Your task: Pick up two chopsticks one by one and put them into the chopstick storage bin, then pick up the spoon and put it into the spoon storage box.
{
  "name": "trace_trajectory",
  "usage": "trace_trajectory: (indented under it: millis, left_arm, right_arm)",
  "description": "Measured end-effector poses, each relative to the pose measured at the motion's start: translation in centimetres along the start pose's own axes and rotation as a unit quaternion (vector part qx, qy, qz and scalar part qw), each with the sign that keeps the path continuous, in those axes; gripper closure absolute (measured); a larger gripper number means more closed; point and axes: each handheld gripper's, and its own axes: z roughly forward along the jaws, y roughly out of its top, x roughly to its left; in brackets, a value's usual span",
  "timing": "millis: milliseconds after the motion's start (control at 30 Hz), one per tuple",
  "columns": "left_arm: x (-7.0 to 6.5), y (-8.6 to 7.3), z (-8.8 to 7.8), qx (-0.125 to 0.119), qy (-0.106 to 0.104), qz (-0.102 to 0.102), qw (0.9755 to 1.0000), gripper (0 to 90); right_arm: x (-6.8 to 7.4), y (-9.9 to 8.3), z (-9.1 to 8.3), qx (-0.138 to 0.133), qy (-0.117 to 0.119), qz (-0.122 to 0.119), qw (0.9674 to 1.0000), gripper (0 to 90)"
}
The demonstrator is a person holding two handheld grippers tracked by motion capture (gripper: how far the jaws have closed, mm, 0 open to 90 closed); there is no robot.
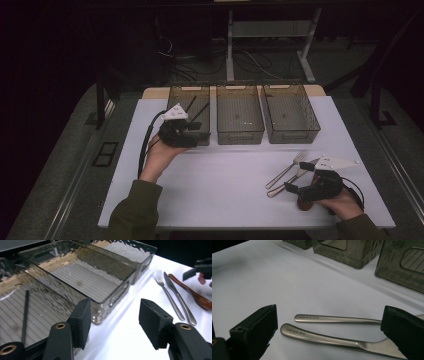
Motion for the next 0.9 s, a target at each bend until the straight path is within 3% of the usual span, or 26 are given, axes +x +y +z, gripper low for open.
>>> trace_trajectory:
  millis: [167, 400, 700, 900]
  left_arm:
    - [-1.2, -1.3, 0.0, 0.014, -0.007, 0.013, 0.9998, 37.1]
    - [-2.7, -2.9, -0.3, 0.004, -0.014, 0.024, 0.9996, 31.5]
    - [-3.8, -5.2, -0.9, -0.002, -0.012, 0.030, 0.9995, 18.9]
    - [-4.2, -7.0, -1.3, -0.001, -0.011, 0.021, 0.9997, 13.4]
  right_arm:
    - [0.1, 0.0, 0.0, -0.001, -0.001, -0.003, 1.0000, 1.2]
    - [0.1, 0.0, -0.1, -0.002, -0.001, -0.002, 1.0000, 1.2]
    - [0.0, 0.0, 0.0, -0.002, -0.001, -0.005, 1.0000, 1.2]
    - [0.1, 0.0, 0.0, -0.002, -0.001, -0.006, 1.0000, 1.2]
